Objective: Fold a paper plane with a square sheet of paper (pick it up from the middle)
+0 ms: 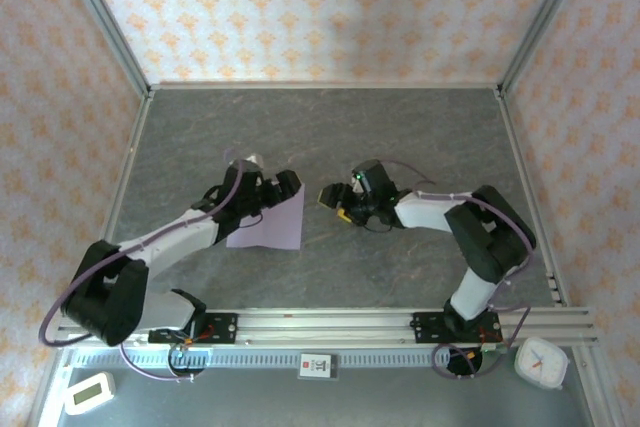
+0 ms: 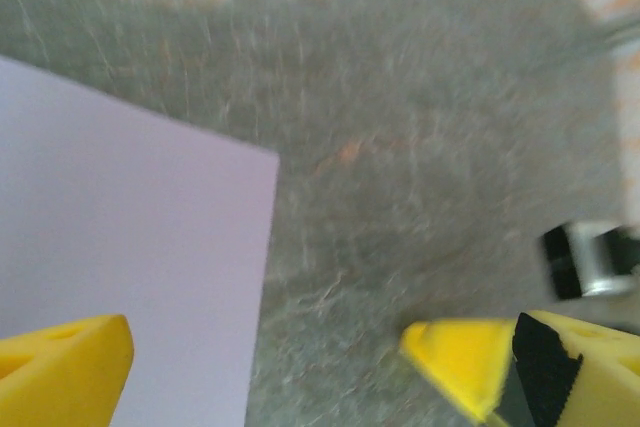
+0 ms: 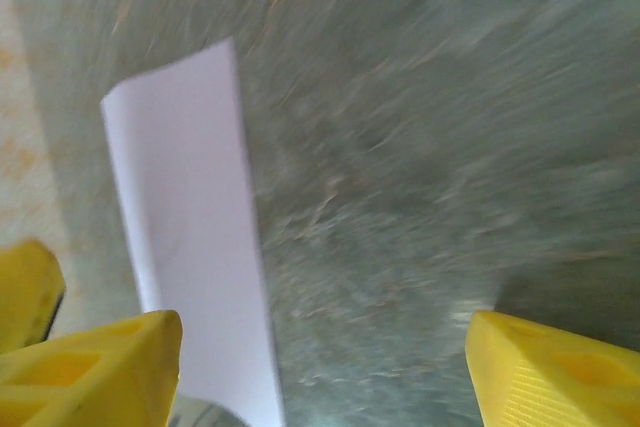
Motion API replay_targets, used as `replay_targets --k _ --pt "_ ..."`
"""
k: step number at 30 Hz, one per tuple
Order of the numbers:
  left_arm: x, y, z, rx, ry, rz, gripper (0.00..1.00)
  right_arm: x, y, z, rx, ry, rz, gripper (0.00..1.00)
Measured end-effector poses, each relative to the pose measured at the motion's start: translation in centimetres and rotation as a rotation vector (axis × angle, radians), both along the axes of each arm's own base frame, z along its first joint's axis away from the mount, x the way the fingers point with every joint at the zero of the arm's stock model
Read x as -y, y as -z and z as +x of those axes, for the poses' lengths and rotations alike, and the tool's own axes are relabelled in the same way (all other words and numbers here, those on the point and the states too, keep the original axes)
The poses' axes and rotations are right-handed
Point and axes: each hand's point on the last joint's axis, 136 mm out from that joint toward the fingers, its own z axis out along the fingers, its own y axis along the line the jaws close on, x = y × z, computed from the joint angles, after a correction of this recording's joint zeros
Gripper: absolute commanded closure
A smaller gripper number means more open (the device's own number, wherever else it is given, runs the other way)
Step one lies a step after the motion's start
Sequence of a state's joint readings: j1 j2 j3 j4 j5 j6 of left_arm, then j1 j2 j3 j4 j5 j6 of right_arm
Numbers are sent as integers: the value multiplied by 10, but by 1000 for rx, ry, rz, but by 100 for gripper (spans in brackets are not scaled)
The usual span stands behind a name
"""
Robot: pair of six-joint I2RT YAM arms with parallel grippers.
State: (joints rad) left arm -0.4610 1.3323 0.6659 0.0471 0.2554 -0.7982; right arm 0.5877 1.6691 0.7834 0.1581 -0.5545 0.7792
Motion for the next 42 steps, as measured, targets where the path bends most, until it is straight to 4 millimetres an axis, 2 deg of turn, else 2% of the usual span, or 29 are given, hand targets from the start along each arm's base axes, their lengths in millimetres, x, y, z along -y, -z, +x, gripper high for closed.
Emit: replay_targets --k 2,5,9,14,18,21,33,38,42 --pt "7 8 -2 -29 18 61 1 15 -5 6 15 40 -35 25" --pt "1 21 0 -65 -3 164 1 26 -13 9 38 69 -64 25" --pt "-21 36 5 -113 -36 322 0 27 -14 7 41 61 -75 25" --pt "-38 50 14 -172 -59 424 0 29 -11 4 30 54 -88 24" --pt "-52 69 10 -243 -73 475 0 30 -15 3 36 52 -88 24" --pt "-56 78 5 -279 -68 496 0 30 -20 3 49 48 -84 23" --pt "-59 87 -2 -296 -58 512 0 33 -22 6 58 50 -84 22" --pt "-61 81 -6 -298 -52 526 0 32 -25 7 63 45 -81 22" --pt "-59 67 -3 -284 -37 551 0 30 -27 8 66 41 -74 22"
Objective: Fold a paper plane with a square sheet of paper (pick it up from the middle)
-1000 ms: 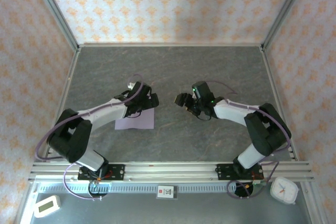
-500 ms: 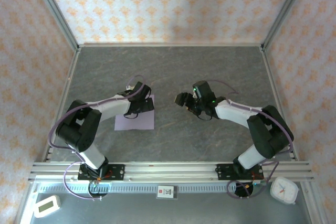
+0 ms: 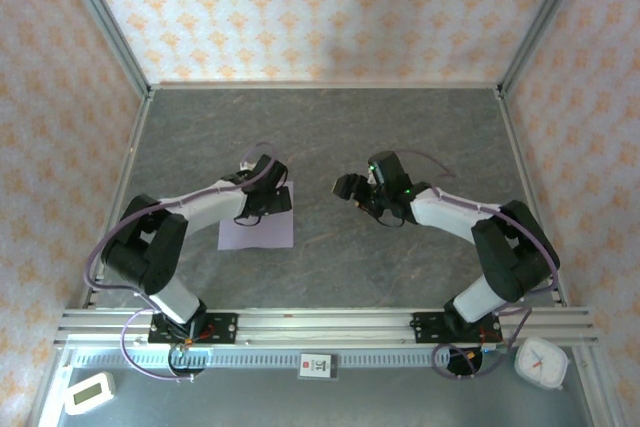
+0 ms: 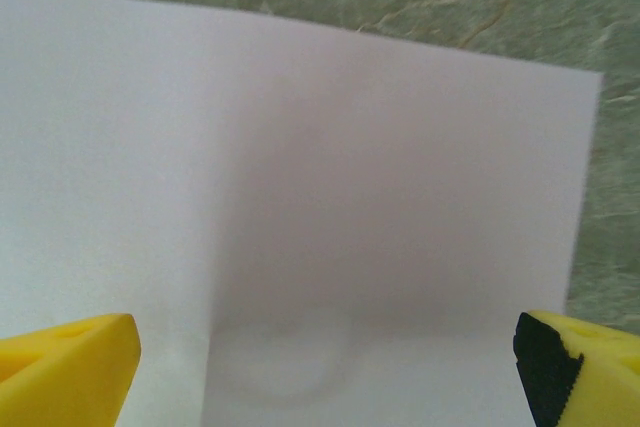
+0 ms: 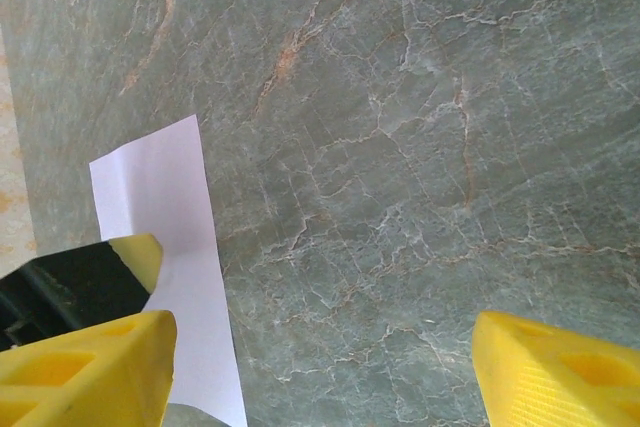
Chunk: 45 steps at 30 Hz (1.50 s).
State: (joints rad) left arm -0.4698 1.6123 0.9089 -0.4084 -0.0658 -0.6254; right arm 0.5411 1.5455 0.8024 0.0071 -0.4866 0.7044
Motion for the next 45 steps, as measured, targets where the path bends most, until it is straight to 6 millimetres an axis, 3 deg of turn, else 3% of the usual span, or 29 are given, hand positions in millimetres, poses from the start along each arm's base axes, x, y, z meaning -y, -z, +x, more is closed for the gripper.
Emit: replay_targets --k 5,13,19,34,40,45 --pt "0 -6 1 -1 39 38 0 0 0 0 -1 -2 2 22" --pt "-7 20 -10 -87 71 101 0 0 0 0 -3 -2 1 21" --pt "0 25 -10 -68 88 98 1 0 0 0 -3 -2 2 21" --pt "9 23 -11 3 66 32 23 3 6 1 -19 5 -2 22" --pt "19 5 -12 20 64 -50 21 4 8 2 -25 8 -2 22" --pt "35 -32 9 96 66 -117 6 5 9 3 -29 9 1 22"
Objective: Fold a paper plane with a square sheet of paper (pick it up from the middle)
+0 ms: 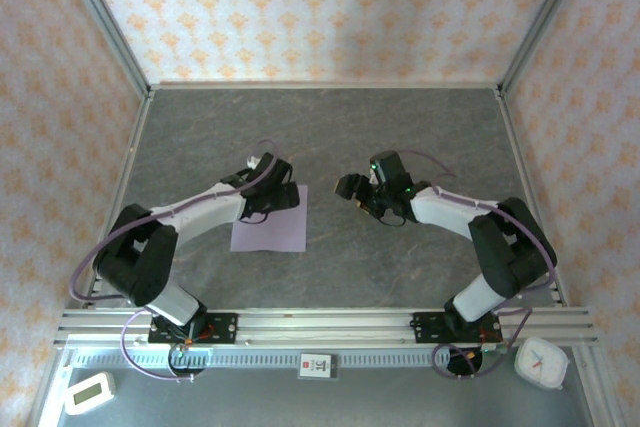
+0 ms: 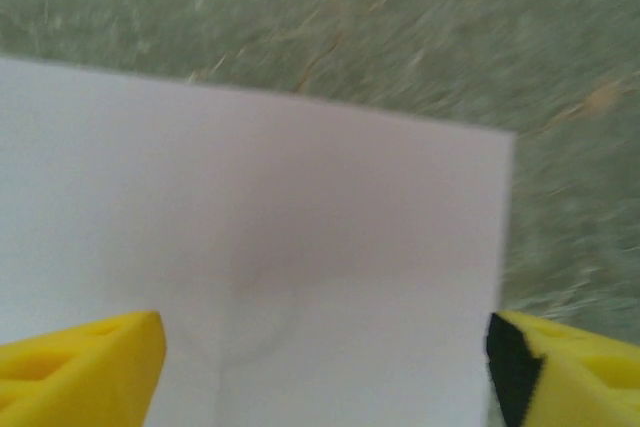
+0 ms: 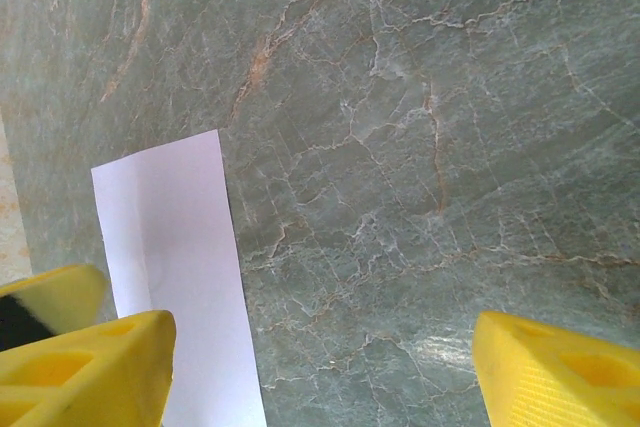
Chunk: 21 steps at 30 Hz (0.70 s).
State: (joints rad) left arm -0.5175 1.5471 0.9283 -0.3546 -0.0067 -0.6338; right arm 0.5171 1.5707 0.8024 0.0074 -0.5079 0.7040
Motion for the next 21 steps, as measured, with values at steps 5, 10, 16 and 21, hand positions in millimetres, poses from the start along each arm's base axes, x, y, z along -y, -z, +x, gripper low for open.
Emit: replay_targets --k 5,10,16,21 --pt "8 -25 17 29 46 24 1 0 0 -1 -4 -8 5 22" --pt "2 -13 7 -28 92 95 0 -1 0 -1 0 -16 4 22" --pt "-9 13 -14 -121 25 107 0 4 0 2 4 -14 4 22" --pt "-6 17 -19 -156 -150 -7 0 5 0 3 5 -14 5 22"
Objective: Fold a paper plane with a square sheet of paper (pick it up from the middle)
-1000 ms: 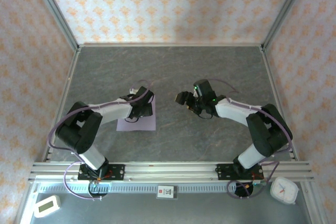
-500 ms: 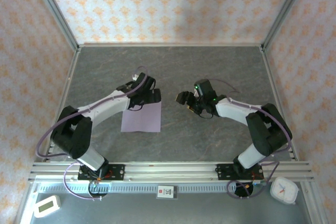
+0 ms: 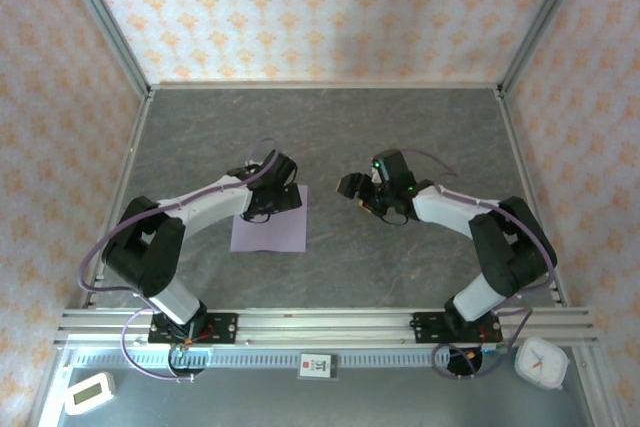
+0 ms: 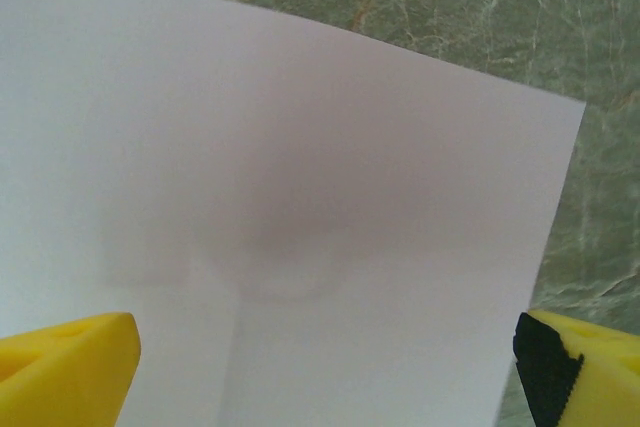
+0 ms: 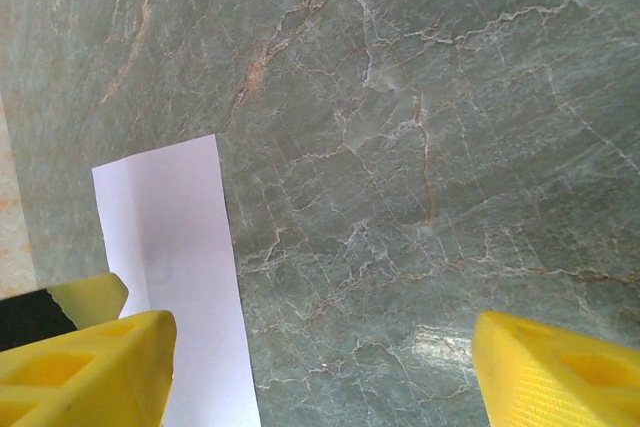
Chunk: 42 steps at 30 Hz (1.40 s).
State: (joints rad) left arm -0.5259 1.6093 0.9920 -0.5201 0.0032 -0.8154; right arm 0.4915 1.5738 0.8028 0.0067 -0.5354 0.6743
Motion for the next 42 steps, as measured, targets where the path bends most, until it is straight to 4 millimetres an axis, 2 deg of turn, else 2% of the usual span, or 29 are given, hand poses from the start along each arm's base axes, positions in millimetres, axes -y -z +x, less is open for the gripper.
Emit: replay_targets --k 13,18,24,34,42 --pt "3 -2 -1 -30 -662 -282 0 -1 -5 -2 10 -12 10 22" --pt "6 2 1 -45 -828 -362 0 2 -7 -7 17 -11 14 22" --pt "6 28 1 -105 -917 -361 0 5 -4 -13 10 -12 12 22" --pt "2 32 1 -134 -978 -400 0 13 0 -19 1 -1 8 22" --pt "3 25 13 -138 -898 -320 0 17 -2 -14 8 15 12 22"
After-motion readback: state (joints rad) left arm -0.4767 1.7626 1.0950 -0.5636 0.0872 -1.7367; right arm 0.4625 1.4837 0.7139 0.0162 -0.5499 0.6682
